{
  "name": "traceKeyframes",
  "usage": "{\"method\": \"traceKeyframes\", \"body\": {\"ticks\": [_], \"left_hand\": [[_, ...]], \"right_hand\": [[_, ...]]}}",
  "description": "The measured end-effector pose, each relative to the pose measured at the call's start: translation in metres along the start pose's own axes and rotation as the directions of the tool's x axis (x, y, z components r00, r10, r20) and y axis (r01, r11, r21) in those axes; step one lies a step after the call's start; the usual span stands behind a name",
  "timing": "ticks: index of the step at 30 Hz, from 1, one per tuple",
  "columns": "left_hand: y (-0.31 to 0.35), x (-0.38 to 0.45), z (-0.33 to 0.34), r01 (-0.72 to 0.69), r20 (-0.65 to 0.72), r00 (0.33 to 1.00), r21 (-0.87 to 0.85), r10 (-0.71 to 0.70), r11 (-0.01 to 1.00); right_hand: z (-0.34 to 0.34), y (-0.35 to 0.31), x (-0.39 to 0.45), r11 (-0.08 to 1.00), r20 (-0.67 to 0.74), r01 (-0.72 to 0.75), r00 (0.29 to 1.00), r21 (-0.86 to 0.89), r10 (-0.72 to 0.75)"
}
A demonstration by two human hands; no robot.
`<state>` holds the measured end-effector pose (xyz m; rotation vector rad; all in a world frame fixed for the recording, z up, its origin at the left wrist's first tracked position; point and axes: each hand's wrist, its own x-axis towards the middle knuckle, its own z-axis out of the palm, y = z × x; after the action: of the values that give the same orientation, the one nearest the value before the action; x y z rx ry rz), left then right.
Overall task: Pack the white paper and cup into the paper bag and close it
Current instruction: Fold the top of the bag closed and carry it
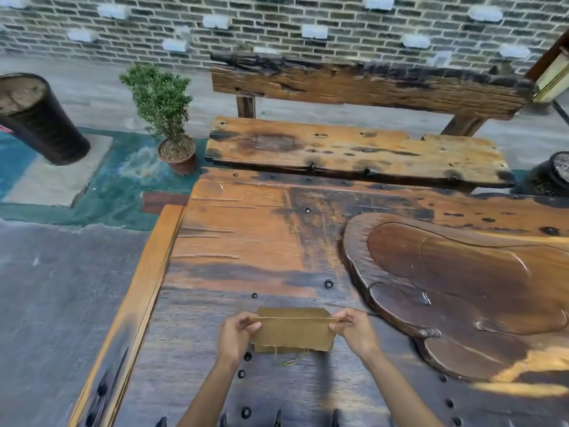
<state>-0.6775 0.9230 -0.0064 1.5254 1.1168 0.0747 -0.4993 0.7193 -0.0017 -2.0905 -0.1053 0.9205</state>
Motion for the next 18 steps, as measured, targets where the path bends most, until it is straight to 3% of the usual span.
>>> {"method": "traceKeyframes", "body": {"ticks": [7, 11, 14, 18], "left_hand": [[-0.009, 0.007, 0.006, -0.094, 0.091, 0.993, 0.22, 0.076, 0.971], [0.001, 0.009, 0.01, -0.172, 0.162, 0.979, 0.322, 0.125, 0.931], [0.009, 0.008, 0.017, -0.168, 0.187, 0.975, 0.282, 0.118, 0.945], [0.011, 0.009, 0.023, -0.116, 0.164, 0.983, 0.216, 0.082, 0.97]], "right_hand": [[-0.005, 0.006, 0.003, 0.989, 0.046, 0.031, 0.999, -0.144, -0.025], [-0.002, -0.001, 0.002, 0.88, 0.162, 0.183, 0.979, -0.438, -0.123], [0.01, -0.01, -0.002, 0.79, 0.216, 0.285, 0.956, -0.543, -0.197], [0.018, -0.016, -0.007, 0.808, 0.155, 0.264, 0.964, -0.526, -0.214]]}}
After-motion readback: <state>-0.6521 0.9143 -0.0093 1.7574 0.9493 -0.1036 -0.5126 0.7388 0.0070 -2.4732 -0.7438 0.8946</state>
